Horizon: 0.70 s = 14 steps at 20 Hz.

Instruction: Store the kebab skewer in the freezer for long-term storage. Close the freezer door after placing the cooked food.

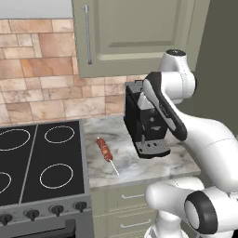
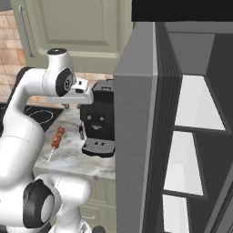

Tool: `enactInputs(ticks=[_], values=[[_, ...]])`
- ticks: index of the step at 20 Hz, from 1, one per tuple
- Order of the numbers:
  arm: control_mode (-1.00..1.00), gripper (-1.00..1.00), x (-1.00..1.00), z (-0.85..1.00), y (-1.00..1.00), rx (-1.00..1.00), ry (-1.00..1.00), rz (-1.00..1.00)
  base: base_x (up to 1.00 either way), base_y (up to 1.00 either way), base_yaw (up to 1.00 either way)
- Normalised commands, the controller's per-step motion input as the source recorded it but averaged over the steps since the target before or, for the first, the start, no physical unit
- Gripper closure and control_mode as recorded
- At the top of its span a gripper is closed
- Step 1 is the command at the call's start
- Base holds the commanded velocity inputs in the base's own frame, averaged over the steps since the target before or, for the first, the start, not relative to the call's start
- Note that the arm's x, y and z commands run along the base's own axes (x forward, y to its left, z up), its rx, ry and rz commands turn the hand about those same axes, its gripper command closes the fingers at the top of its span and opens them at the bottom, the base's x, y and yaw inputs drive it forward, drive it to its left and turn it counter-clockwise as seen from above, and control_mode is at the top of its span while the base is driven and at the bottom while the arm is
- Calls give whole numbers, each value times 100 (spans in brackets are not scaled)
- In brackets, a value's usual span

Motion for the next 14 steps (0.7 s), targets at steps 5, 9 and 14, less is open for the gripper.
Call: enactInputs(ticks=[5,9,14], values=[[-100,-100,-6,-17,68,0,0,0,0,0,0],[-100,-100,-2,-35,90,0,0,0,0,0,0],[-100,-100,0,-33,63,0,0,2,0,0,0]])
